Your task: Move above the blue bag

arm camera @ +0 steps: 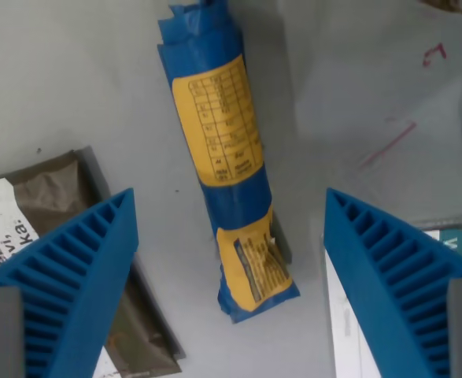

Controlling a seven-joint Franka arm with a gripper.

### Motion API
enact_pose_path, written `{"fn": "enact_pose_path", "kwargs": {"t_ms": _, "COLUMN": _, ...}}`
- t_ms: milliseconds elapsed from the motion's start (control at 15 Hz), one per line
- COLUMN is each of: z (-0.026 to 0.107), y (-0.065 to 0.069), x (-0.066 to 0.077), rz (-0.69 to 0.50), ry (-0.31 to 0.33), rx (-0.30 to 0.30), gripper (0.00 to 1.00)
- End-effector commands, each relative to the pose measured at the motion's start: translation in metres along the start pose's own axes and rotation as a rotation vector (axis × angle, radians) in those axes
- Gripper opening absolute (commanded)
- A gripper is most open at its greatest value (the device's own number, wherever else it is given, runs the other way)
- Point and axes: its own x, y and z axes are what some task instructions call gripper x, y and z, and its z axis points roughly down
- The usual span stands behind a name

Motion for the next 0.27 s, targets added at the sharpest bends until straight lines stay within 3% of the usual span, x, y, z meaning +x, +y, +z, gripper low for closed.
{"fn": "enact_pose_path", "kwargs": {"t_ms": 67, "z": 0.0016, "y": 0.0024, "x": 0.0063, "rz": -0.059, "ry": -0.008, "rx": -0.015, "gripper": 1.0}}
{"fn": "enact_pose_path", "kwargs": {"t_ms": 267, "z": 0.0021, "y": 0.0025, "x": 0.0065, "rz": -0.053, "ry": -0.009, "rx": -0.015, "gripper": 1.0}}
